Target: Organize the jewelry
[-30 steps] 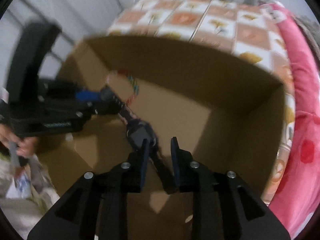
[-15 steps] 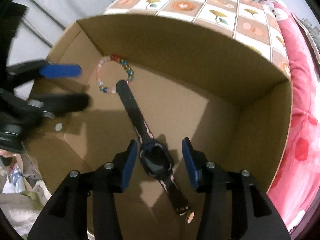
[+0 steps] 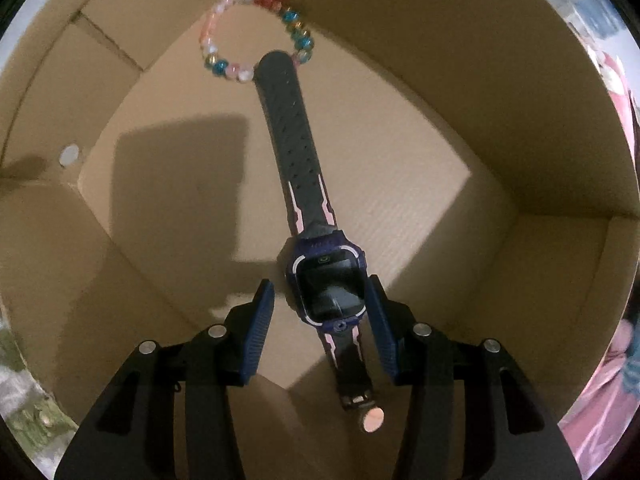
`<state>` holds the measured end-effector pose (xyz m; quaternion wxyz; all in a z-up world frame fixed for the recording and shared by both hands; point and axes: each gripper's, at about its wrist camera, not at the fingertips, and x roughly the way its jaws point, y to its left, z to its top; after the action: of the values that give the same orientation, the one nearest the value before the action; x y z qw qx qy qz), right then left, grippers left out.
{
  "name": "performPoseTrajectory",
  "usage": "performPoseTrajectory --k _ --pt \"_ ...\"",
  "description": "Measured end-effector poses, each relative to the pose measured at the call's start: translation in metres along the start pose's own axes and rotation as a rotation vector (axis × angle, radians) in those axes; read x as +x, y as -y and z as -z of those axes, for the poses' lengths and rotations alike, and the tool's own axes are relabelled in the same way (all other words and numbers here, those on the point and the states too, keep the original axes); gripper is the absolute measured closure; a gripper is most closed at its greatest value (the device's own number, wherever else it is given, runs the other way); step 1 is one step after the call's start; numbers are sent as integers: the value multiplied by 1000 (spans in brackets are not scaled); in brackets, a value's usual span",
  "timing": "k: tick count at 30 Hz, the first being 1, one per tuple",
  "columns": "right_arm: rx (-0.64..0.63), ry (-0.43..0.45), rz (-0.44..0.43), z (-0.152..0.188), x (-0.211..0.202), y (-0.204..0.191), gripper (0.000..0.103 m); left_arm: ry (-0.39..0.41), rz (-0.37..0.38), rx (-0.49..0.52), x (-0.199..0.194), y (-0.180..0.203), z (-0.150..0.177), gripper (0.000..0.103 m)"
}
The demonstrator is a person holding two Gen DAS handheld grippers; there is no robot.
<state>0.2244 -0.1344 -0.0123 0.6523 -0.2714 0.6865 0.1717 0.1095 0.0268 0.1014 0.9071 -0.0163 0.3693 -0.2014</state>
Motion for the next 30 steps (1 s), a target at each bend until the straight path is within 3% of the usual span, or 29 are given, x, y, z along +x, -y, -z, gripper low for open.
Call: performPoseTrajectory --k 5,8,15,18,22,26,28,30 --pt "-115 -76 134 1 7 -15 57 12 -47 2 -12 -13 31 24" --pt "-165 -78 213 -5 6 -18 57 -9 -55 -11 -9 -23 44 24" --pt "-148 19 450 -35 -19 -4 56 -19 -41 -55 -9 -40 53 24" --pt "-91 83 448 -37 -40 5 56 -19 -44 -53 -7 -41 57 23" --pt "-5 131 362 -24 -62 19 56 -9 -32 -70 -6 -43 58 22" --pt "79 116 35 -10 -53 2 57 3 -18 -80 -7 -45 58 22" --pt "53 68 -62 -1 -43 -7 58 13 -25 -73 -7 -44 57 22" --pt "52 13 -97 7 -29 -11 58 23 -42 -61 -6 -42 56 22"
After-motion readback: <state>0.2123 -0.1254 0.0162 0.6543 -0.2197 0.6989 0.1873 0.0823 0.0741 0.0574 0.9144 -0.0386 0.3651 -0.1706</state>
